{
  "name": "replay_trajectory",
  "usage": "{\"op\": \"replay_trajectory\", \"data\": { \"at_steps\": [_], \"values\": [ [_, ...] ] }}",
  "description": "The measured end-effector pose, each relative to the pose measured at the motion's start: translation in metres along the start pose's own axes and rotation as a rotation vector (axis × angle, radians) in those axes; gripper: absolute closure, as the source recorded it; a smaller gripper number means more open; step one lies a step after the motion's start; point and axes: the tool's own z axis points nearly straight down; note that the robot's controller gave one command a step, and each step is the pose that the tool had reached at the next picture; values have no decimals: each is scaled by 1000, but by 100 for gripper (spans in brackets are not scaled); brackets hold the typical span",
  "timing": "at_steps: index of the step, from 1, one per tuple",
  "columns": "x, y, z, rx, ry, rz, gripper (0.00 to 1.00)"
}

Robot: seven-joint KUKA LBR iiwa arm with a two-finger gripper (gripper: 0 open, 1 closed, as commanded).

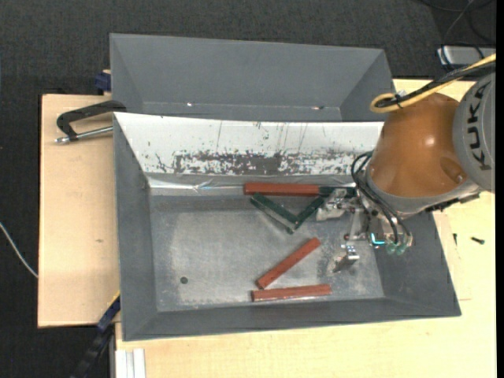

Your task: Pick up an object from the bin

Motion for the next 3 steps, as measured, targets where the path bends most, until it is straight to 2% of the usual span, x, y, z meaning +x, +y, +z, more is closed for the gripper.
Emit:
{"op": "replay_trajectory", "data": {
  "at_steps": [1,2,3],
  "values": [
    [-2,0,-4,1,-9,-1,0],
    [-21,10,77,0,-9,30,100],
    [-21,10,77,0,-9,30,100]
  ]
}}
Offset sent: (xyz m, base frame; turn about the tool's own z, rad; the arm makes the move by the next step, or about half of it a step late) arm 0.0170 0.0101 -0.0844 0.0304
